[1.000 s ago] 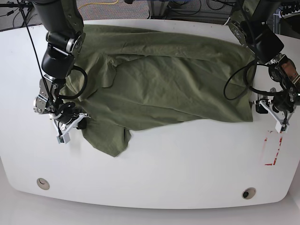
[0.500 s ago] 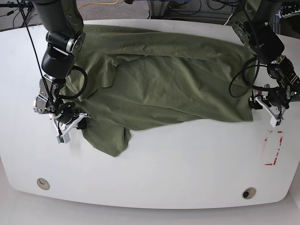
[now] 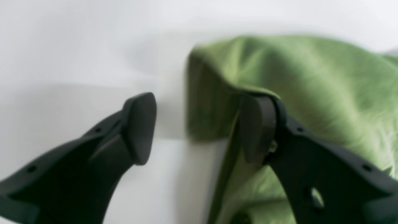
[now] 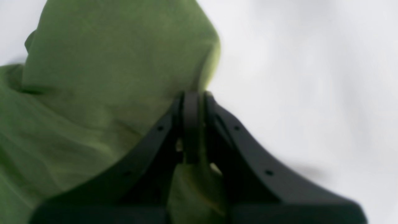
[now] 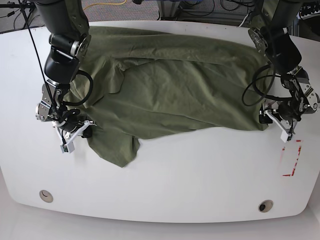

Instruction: Fold the T-shirt properly

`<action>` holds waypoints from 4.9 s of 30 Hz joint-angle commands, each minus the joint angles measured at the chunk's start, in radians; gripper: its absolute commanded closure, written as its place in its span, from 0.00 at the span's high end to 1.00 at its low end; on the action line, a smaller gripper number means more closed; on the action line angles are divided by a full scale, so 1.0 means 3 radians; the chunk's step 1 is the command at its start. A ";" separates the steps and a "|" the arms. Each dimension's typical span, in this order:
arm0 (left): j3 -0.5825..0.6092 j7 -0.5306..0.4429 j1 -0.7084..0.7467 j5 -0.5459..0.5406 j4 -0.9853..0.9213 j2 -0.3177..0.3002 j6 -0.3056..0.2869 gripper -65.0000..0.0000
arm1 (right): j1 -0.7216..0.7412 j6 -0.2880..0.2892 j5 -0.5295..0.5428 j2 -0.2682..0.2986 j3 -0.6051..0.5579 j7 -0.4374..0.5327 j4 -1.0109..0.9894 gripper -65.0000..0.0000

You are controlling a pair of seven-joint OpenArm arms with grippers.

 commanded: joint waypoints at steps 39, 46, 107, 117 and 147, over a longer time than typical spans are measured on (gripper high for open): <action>0.0944 0.0160 0.0032 0.0004 0.1438 -0.0160 -0.0005 0.17 | 0.0036 0.0017 0.0021 0.0045 0.0004 0.0046 0.0062 0.02; 0.0310 0.0165 0.0017 -0.0017 0.0932 -0.0150 -0.0005 0.57 | 0.0041 0.0017 0.0021 0.0039 0.0004 0.0046 0.0062 0.02; -0.0206 0.0313 -0.0551 -0.0881 -0.0480 -0.0186 -0.0005 0.59 | 0.0036 0.0017 0.0021 0.0055 0.0004 0.0046 0.0062 0.02; -0.0109 0.0287 -0.0541 -0.0881 -0.0480 -0.0181 -0.0005 0.59 | 0.0036 0.0017 0.0021 0.0045 0.0004 0.0046 0.0062 0.02; 0.0566 0.0129 -0.0520 -0.0876 -0.0495 -0.0181 0.0566 0.32 | 0.0036 0.0017 0.0021 0.0055 0.0004 0.0046 0.0062 0.02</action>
